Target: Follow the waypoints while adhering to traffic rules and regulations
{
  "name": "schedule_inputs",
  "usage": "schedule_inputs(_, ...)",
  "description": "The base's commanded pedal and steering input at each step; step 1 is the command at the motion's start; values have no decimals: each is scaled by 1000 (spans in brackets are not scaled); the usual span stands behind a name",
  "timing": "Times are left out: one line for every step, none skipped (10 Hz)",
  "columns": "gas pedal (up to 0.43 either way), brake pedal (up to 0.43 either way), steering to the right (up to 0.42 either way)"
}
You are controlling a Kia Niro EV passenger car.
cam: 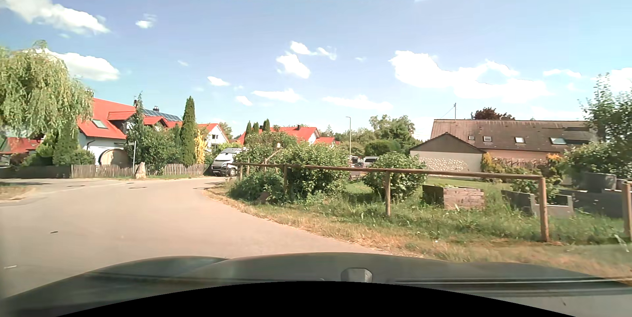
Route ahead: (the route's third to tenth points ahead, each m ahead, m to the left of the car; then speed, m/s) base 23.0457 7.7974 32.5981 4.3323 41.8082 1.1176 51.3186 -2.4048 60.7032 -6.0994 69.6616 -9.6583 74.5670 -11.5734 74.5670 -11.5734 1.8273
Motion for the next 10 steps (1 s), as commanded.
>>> schedule_inputs(157, 6, -744)
schedule_inputs(157, 6, -738)
schedule_inputs(157, 6, -730)
schedule_inputs(157, 6, -717)
schedule_inputs(157, 6, -703)
schedule_inputs(157, 6, -666)
schedule_inputs(157, 6, -623)
schedule_inputs(157, 6, -587)
schedule_inputs(157, 6, -555)
schedule_inputs(157, 6, -522)
